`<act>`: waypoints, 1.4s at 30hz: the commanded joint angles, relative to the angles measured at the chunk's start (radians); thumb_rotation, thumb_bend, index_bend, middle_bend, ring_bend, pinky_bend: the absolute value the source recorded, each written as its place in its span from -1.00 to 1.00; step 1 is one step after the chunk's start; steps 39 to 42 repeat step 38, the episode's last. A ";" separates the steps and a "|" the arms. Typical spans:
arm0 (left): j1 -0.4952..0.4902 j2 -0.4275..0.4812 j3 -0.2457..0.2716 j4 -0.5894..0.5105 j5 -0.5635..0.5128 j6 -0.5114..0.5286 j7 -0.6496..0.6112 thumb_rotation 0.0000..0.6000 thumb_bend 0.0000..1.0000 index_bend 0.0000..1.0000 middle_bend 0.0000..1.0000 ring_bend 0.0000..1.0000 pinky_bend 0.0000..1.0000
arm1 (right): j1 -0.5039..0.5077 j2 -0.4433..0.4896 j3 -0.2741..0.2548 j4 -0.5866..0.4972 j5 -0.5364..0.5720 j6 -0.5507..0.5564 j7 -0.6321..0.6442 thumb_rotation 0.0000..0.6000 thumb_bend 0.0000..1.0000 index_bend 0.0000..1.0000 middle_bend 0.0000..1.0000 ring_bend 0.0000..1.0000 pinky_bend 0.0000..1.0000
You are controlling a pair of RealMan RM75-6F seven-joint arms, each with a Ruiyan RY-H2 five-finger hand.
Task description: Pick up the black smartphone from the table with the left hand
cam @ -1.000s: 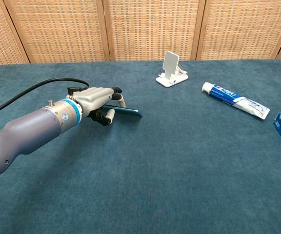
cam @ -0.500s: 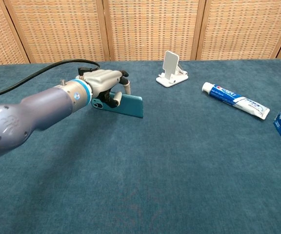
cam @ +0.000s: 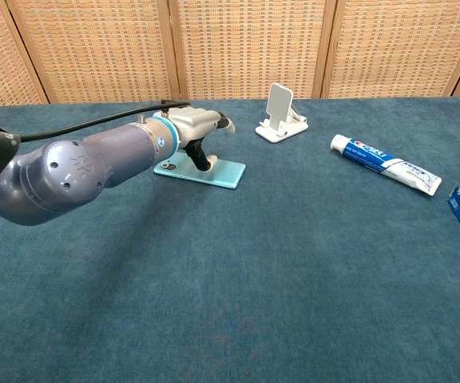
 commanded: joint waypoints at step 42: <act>0.868 0.899 0.411 -1.045 0.522 0.810 -0.419 1.00 -1.00 -1.00 -1.00 -1.00 -1.00 | -0.020 0.030 -0.027 -0.054 -0.096 0.071 0.033 1.00 -1.00 -1.00 -1.00 -1.00 -1.00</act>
